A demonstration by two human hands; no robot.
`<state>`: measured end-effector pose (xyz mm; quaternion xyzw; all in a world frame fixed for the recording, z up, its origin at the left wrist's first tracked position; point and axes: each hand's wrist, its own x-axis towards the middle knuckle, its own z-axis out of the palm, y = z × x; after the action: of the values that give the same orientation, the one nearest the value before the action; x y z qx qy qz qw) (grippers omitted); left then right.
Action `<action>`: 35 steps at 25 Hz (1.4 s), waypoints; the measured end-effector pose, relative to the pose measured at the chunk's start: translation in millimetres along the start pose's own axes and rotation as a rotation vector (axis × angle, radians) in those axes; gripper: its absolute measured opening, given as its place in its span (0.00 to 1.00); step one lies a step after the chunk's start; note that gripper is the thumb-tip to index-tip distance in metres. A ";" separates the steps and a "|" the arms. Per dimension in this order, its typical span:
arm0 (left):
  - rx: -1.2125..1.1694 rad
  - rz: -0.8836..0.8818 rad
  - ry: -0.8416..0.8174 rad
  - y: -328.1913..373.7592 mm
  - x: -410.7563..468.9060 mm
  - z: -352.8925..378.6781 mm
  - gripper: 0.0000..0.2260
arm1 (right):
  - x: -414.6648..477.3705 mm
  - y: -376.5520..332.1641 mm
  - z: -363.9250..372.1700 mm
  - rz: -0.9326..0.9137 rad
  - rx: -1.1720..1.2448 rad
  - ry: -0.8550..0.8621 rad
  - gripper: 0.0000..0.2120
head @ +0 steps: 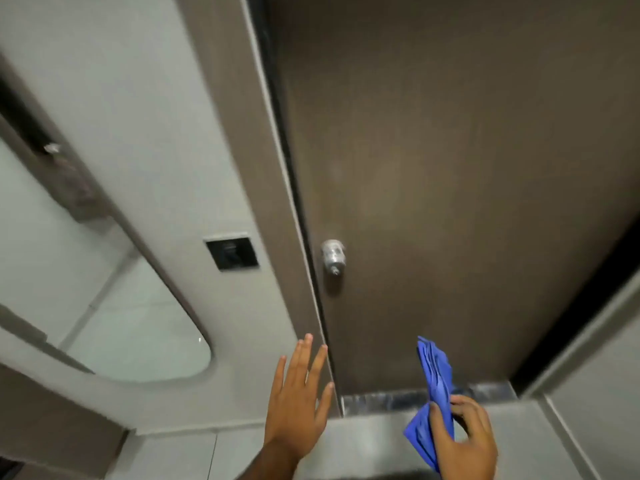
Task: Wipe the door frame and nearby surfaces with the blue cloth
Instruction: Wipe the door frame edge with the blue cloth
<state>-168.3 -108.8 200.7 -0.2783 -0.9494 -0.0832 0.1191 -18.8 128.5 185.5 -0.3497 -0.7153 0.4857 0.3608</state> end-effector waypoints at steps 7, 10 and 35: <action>-0.082 -0.101 0.579 -74.4 171.1 -183.2 0.29 | 49.4 -260.8 94.2 -0.578 0.292 0.055 0.12; -0.135 -0.140 0.789 -99.0 245.5 -269.9 0.28 | 69.1 -342.4 130.6 -0.751 0.355 0.052 0.11; 0.058 0.015 1.084 -143.3 372.3 -344.7 0.31 | 124.8 -268.9 307.3 -1.386 -0.879 0.419 0.28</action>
<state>-488.9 -115.8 619.2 -0.1988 -0.7518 -0.1879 0.6000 -383.8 22.4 379.9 -0.0235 -0.8101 -0.2422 0.5334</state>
